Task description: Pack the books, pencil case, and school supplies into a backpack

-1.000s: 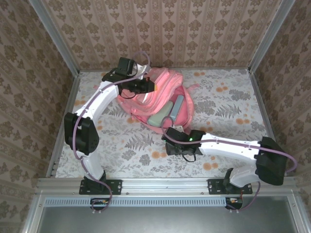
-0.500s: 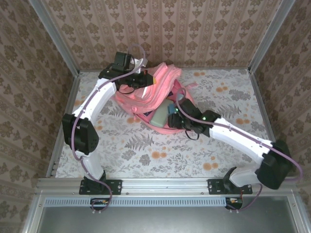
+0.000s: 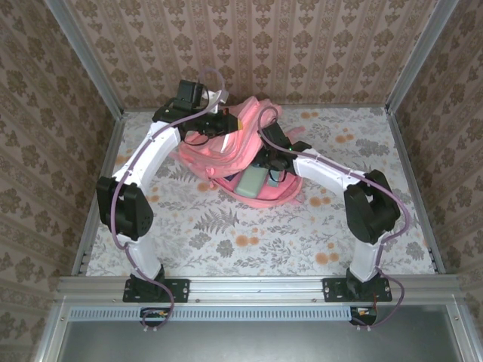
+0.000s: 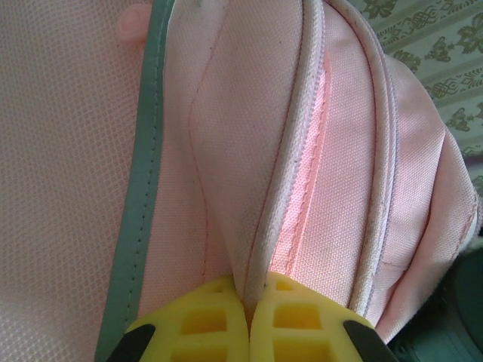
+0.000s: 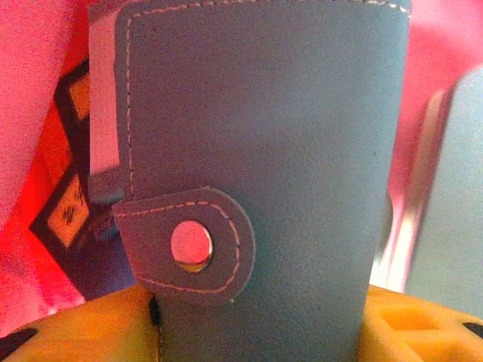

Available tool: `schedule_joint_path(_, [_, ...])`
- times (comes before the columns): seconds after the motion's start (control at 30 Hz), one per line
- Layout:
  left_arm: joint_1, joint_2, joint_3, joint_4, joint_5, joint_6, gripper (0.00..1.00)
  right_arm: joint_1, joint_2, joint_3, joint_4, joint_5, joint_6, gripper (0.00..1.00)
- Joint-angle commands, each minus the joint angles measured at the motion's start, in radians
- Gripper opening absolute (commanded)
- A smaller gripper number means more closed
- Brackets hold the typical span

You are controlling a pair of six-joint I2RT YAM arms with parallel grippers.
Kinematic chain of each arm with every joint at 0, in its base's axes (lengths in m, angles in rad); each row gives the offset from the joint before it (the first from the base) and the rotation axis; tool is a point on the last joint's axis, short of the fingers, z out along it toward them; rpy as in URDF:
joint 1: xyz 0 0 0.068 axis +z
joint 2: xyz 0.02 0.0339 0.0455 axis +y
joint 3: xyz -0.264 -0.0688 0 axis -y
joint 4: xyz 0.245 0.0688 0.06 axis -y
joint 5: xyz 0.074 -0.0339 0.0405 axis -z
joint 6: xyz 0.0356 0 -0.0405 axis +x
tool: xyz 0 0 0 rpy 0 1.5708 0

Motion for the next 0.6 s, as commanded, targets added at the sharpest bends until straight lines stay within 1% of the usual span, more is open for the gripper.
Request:
schedule_joint_path(0.0, [0.004,-0.022,0.074,0.08,0.084,0.0,0.0,-0.03,0.061,0.083,0.084,-0.024,0.048,0.62])
schedule_joint_path(0.03, [0.004,-0.02,0.075,0.08,0.084,0.002,0.0,-0.035,0.076,0.106,0.078,-0.029,0.043,0.68])
schedule_joint_path(0.07, [0.004,-0.019,0.076,0.078,0.084,0.003,0.0,-0.039,0.09,0.129,0.07,-0.044,0.03,0.82])
schedule_joint_path(0.1, [0.006,-0.016,0.076,0.078,0.086,0.005,0.0,-0.042,0.101,0.155,0.046,-0.052,0.018,0.99])
schedule_joint_path(0.2, [0.012,-0.012,0.077,0.077,0.089,0.005,0.0,-0.041,0.082,0.16,0.011,-0.063,-0.019,1.0])
schedule_joint_path(0.37, [0.023,-0.008,0.074,0.081,0.091,0.005,0.0,-0.042,-0.035,0.02,0.023,-0.055,-0.034,1.0])
schedule_joint_path(0.57, [0.028,0.0,0.076,0.08,0.093,0.006,0.0,-0.042,-0.18,-0.113,-0.052,-0.013,-0.083,1.0])
